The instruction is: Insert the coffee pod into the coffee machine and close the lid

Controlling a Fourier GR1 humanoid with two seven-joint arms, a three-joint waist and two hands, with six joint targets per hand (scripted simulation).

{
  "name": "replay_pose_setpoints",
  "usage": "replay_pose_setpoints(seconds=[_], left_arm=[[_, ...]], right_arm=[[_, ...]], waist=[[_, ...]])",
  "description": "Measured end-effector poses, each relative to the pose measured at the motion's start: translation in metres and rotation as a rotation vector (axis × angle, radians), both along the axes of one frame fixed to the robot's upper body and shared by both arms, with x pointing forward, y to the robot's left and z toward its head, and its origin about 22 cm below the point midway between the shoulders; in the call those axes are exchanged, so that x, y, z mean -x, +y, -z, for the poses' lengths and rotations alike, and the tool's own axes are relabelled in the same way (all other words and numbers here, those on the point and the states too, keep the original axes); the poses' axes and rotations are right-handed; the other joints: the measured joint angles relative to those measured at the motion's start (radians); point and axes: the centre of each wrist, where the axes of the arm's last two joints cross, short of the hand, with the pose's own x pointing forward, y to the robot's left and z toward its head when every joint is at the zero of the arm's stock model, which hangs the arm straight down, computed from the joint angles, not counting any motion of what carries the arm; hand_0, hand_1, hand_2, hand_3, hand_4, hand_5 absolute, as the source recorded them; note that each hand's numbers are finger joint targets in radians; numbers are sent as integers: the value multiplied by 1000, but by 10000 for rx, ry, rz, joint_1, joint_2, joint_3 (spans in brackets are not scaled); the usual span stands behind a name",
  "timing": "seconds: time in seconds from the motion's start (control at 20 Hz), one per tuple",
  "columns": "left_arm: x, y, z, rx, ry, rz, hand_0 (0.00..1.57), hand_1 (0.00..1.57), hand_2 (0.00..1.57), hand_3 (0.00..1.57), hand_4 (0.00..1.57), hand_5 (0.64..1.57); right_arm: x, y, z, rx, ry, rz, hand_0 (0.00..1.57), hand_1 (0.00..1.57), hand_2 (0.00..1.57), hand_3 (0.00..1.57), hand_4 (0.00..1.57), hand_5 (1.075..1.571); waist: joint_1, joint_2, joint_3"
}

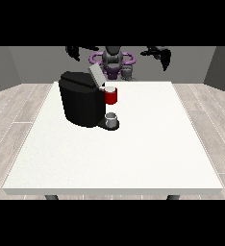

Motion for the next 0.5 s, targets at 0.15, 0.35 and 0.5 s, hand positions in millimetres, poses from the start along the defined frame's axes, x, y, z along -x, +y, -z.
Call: replay_pose_setpoints(seconds=[0.15, 0.35, 0.5], left_arm=[[9, 5, -2, 115, -224, -195, 0, 0, 0, 0, 0, 1571], [14, -1, -11, 241, -507, -274, 0, 0, 0, 0, 0, 1571], [21, 4, -16, 66, -599, -366, 0, 0, 0, 0, 0, 1571]], right_arm=[[-7, 0, -1, -159, -116, -93, 0, 0, 0, 0, 0, 1571], [-22, 1, -5, -328, -182, -39, 0, 0, 0, 0, 0, 1571], [-30, 0, -8, -316, -162, -102, 0, 0, 0, 0, 0, 1571]], waist=[[-21, 364, 1], [-15, 839, 2], [-71, 1059, -1]])
